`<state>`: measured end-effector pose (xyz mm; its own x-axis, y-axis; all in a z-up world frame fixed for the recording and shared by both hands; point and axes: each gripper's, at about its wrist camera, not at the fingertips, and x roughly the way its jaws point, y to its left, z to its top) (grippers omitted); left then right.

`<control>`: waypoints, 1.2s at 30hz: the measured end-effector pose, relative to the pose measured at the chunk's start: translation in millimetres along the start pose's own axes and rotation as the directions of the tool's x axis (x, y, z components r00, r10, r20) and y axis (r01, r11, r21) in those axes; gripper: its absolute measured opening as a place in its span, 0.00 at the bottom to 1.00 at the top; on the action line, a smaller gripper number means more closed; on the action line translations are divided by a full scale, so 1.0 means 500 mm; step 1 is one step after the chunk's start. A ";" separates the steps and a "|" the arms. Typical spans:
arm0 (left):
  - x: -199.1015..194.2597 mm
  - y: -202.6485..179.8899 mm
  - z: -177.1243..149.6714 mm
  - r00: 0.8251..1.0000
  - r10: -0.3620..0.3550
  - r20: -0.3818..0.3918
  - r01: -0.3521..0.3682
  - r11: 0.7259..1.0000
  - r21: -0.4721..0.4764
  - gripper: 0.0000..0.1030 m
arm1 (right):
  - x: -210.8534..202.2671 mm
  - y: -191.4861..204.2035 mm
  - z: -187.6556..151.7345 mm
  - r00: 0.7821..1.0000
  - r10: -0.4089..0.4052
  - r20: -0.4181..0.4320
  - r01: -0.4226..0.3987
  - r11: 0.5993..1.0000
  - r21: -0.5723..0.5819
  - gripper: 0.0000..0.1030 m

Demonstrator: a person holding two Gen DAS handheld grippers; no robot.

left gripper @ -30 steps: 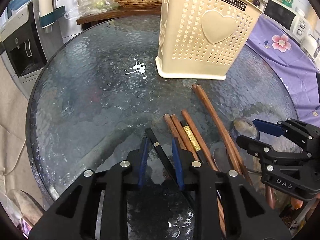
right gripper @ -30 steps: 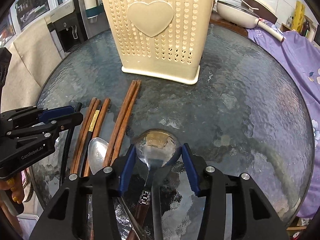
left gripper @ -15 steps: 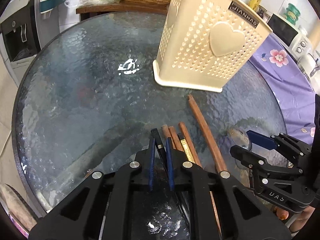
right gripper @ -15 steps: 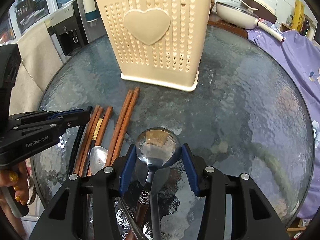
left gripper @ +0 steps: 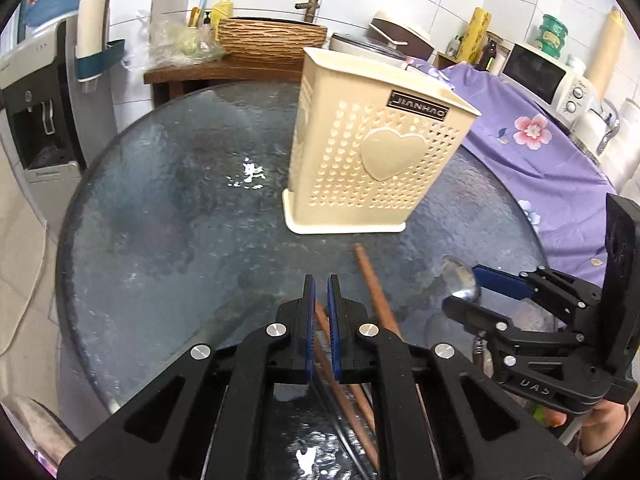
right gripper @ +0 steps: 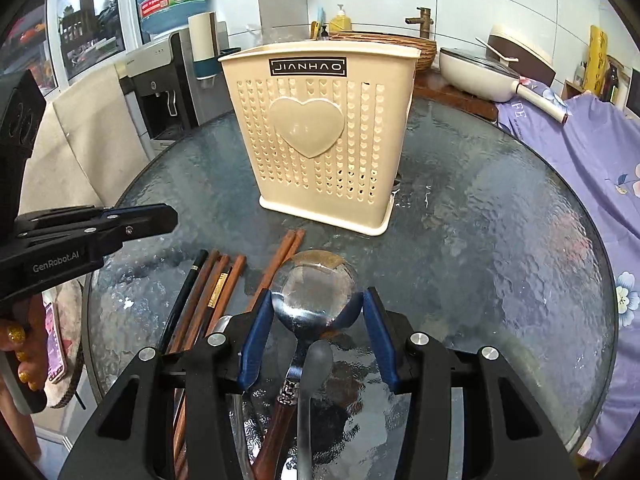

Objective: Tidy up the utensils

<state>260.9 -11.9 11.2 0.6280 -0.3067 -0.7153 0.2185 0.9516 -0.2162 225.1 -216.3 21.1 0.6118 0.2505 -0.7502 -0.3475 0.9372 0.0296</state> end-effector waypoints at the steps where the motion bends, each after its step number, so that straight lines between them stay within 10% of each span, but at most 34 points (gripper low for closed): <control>1: 0.003 0.010 0.001 1.000 -0.002 -0.010 0.002 1.000 -0.022 0.07 | 0.001 -0.001 -0.001 1.000 0.000 0.001 0.000 1.000 0.001 0.43; 13: 0.079 0.026 -0.056 0.987 0.061 -0.147 -0.068 0.997 -0.040 0.09 | 0.009 0.007 -0.008 1.000 0.000 -0.007 0.000 1.000 -0.008 0.43; 18: 0.074 0.018 -0.075 0.989 0.093 -0.117 -0.098 0.995 -0.037 0.56 | 0.007 0.003 -0.012 1.000 -0.001 -0.003 0.001 1.000 -0.003 0.43; 36: 0.068 0.003 -0.097 0.971 0.201 -0.129 -0.205 0.978 -0.020 0.43 | 0.005 -0.004 -0.013 1.000 0.020 -0.002 -0.020 1.000 -0.002 0.43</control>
<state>246.3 -20.1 -45.6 0.5575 -0.1038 -0.8237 0.0696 0.9945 -0.0782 223.0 -219.3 14.9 0.6031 0.2689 -0.7510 -0.3609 0.9316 0.0437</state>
